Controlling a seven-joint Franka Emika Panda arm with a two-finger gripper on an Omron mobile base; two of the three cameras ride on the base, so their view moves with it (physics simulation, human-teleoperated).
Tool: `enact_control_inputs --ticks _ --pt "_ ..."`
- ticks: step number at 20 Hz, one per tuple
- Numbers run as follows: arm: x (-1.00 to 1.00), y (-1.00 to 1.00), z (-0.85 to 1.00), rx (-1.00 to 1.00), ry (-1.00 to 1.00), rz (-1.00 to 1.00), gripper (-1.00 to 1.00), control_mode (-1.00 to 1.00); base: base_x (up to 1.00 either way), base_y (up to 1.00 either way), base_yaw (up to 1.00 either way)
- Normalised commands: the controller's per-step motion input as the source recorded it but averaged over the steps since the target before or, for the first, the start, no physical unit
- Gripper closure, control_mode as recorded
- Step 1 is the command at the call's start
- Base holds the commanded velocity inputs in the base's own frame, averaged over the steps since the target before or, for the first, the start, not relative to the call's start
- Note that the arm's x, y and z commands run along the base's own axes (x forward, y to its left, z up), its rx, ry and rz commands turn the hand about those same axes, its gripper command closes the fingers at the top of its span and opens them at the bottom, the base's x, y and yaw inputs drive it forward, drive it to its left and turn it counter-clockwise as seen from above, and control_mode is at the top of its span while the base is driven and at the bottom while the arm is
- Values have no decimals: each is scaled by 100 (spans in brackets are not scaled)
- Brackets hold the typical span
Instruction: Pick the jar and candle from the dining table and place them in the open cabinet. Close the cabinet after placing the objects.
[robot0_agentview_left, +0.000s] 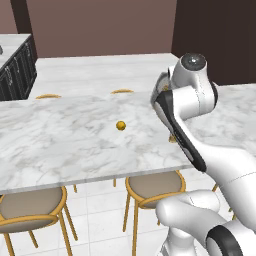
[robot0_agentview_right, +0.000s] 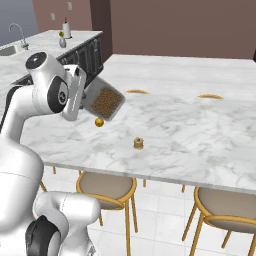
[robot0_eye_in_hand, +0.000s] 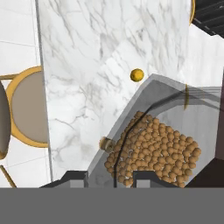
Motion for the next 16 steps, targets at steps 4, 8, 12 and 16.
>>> enact_control_inputs --ticks 4,8,12,16 --pt "0 0 0 0 0 0 100 100 0 0 0" --pt "0 0 0 0 0 0 100 100 -6 0 -5" --pt "0 0 0 0 0 0 100 100 -21 0 -33" --pt "0 0 0 0 0 0 100 100 -23 0 -42"
